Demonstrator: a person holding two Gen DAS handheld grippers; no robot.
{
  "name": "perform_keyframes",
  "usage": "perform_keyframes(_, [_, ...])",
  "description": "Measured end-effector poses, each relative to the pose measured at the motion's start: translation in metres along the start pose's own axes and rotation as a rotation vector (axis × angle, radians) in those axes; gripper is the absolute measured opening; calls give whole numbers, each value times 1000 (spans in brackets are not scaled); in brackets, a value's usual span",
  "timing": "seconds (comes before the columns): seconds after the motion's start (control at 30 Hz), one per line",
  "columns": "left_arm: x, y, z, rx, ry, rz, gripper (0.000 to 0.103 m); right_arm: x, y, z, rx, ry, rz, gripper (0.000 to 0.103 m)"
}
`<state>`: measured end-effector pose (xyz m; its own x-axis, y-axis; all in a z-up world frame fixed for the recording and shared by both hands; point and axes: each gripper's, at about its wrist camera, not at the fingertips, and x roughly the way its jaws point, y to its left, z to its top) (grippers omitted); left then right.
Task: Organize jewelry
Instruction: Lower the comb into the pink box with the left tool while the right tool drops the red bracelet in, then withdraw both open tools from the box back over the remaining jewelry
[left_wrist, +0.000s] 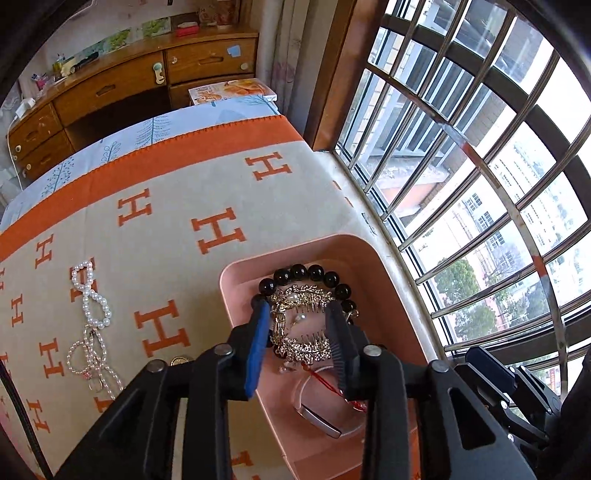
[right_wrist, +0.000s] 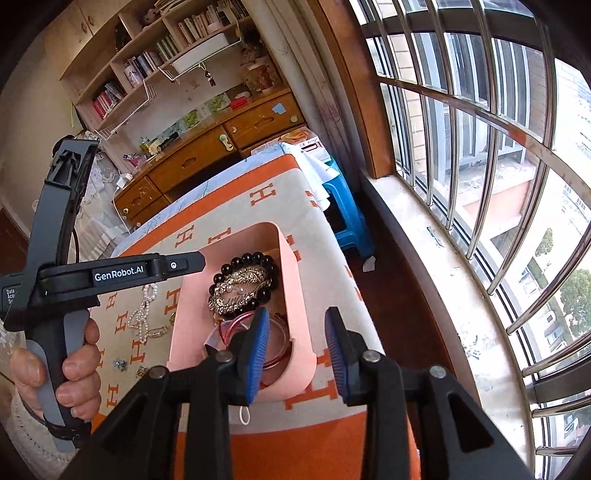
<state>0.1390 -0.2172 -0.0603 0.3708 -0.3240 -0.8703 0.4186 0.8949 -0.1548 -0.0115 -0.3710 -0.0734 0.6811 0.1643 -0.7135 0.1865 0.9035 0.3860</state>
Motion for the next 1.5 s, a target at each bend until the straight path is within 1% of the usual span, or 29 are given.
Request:
perform_keyframes(0.03, [-4, 2, -1, -1, -11, 4, 44, 0, 1, 0, -3, -1, 2, 32])
perform_keyframes(0.1, [-13, 5, -3, 6, -42, 26, 51, 2, 3, 0, -10, -1, 4, 32])
perform_keyframes(0.27, [-36, 14, -12, 24, -99, 79, 57, 3, 10, 2, -25, 7, 19, 32])
perform_keyframes(0.3, [-40, 17, -15, 22, -103, 87, 60, 2, 12, 2, -28, 5, 22, 32])
perform_keyframes(0.43, [-56, 30, -28, 5, -125, 106, 60, -3, 20, 3, -48, -2, 35, 32])
perform_keyframes(0.5, [-65, 37, -34, -6, -141, 128, 61, -6, 26, 3, -61, -6, 40, 32])
perform_keyframes(0.57, [-76, 46, -43, -19, -161, 154, 63, -8, 32, 3, -73, -8, 44, 32])
perform_keyframes(0.63, [-87, 57, -52, -39, -181, 184, 68, -10, 39, 2, -85, -7, 51, 32])
perform_keyframes(0.77, [-111, 83, -70, -90, -219, 237, 69, -14, 55, -1, -115, -7, 67, 32])
perform_keyframes(0.97, [-143, 126, -103, -181, -255, 291, 69, -26, 85, -5, -172, -33, 87, 32])
perform_keyframes(1.17, [-178, 162, -130, -247, -306, 348, 69, -35, 125, -6, -252, -43, 120, 32])
perform_keyframes(1.27, [-197, 181, -140, -287, -332, 372, 69, -42, 149, -1, -295, -53, 143, 32])
perform_keyframes(1.5, [-235, 227, -158, -370, -387, 436, 69, -50, 196, 21, -353, -42, 209, 32])
